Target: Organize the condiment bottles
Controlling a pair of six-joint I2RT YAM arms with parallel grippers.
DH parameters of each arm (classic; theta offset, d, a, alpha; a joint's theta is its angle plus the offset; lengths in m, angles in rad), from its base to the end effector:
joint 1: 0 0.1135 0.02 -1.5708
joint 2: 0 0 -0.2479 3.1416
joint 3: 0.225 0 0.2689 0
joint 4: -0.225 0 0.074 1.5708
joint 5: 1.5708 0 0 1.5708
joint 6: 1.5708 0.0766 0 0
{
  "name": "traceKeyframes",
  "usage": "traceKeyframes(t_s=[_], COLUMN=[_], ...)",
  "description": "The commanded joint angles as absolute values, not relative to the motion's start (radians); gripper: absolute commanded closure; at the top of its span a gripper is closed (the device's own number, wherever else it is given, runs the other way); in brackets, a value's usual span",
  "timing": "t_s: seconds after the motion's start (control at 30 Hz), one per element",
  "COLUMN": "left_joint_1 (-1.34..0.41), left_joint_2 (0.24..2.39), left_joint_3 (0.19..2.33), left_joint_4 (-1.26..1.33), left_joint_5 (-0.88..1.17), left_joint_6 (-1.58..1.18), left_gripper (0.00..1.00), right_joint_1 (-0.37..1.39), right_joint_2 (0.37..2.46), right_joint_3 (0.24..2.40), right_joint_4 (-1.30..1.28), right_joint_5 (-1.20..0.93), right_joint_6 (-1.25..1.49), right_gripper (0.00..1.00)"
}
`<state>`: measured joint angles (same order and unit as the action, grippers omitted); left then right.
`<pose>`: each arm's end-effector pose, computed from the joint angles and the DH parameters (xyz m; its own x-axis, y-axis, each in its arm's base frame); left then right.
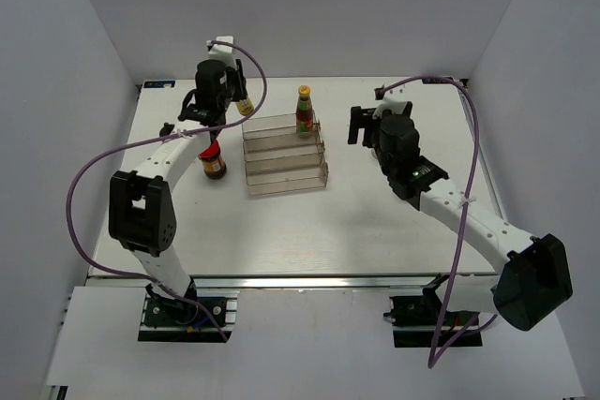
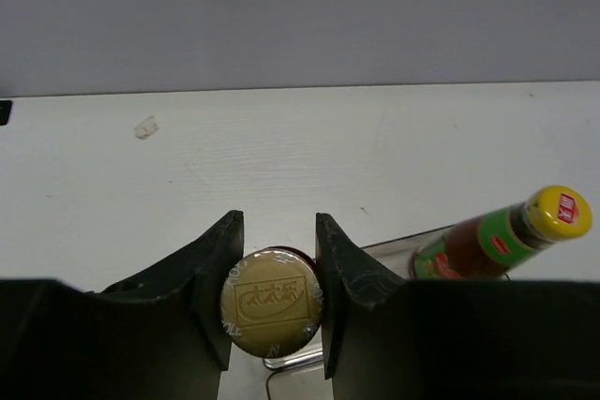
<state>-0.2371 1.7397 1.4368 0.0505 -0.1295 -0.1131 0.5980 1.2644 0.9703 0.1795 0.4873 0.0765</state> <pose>0.4640 -0.1019 0.2995 -0.2538 -0.0538 -0.9658 0.0833 0.9935 -0.0772 0.3130 0.1698 0.3151 -0.1029 0.0116 -0.9946 -0.1054 0.9942 0.0225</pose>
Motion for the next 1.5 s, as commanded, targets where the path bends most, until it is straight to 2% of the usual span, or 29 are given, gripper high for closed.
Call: traceKeyframes(t_s=[0.0,0.7,0.93,1.07,1.17,1.2,1.27,1.3,1.4,1.47], left_joint_1=[-0.264,-0.336,-0.357,-0.357,-0.36,-0.36,-0.36,-0.36,-0.362,-0.362], left_joint_2=[1.718,1.934,1.999,1.997,1.988,1.985,1.971,1.965,1.937,1.916], left_joint_3=[1.44,1.489,1.539,1.537,1.549,1.551,1.552,1.551,1.551,1.558], left_joint_4=[0.086,0.055,0.014,0.006,-0.024,-0.031,-0.038,-0.04,-0.046,-0.058], left_joint_5=[-0.118,-0.282,-0.376,-0.402,-0.416,-0.417,-0.433,-0.434,-0.439,-0.427], left_joint_6=[-0.123,-0.129,-0.129,-0.132,-0.133,-0.133,-0.137,-0.135,-0.133,-0.133], left_gripper=[1.0,1.0,0.9,0.6,0.49,0.37,0.27,0.18,0.04,0.02], right_joint_1=[0.595,0.548,0.531,0.526,0.52,0.52,0.514,0.508,0.476,0.454], right_joint_2=[1.23,1.255,1.264,1.267,1.269,1.272,1.275,1.282,1.305,1.334], right_joint_3=[0.957,0.917,0.917,0.92,0.928,0.934,0.952,0.96,1.0,1.04], right_joint_4=[0.221,0.184,0.164,0.156,0.147,0.14,0.123,0.101,0.051,-0.021], right_joint_5=[0.54,0.549,0.546,0.541,0.541,0.538,0.538,0.535,0.523,0.5], right_joint_6=[0.09,0.133,0.158,0.167,0.169,0.169,0.172,0.173,0.196,0.227], right_gripper=[0.11,0.11,0.11,0.11,0.11,0.1,0.11,0.11,0.11,0.11])
